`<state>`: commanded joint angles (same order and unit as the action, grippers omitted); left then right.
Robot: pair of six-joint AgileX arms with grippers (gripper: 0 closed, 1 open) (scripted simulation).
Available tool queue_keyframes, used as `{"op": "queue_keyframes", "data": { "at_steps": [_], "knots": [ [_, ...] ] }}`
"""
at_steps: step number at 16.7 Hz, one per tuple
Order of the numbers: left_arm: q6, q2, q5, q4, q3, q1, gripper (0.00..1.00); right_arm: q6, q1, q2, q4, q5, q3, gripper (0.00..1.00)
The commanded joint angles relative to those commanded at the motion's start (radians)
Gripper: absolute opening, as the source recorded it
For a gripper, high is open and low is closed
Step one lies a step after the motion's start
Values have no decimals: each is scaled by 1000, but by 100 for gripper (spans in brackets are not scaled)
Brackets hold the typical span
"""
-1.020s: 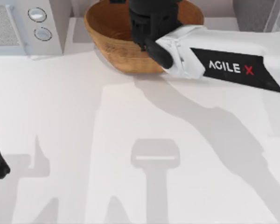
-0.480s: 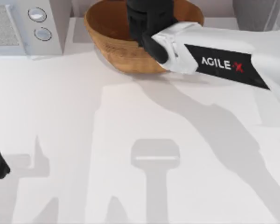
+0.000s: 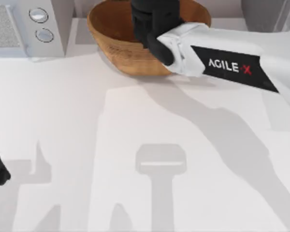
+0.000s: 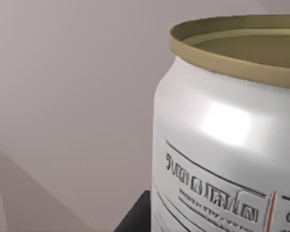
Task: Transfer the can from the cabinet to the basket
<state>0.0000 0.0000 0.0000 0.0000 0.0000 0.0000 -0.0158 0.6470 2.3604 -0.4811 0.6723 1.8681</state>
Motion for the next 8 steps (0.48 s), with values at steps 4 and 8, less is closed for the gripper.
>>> {"op": "queue_keyframes", "data": {
  "at_steps": [4,8],
  "knots": [
    [0,0,0,0,0,0,100,0,0,0,0,0,0,68],
    [0,0,0,0,0,0,100,0,0,0,0,0,0,98]
  ]
}}
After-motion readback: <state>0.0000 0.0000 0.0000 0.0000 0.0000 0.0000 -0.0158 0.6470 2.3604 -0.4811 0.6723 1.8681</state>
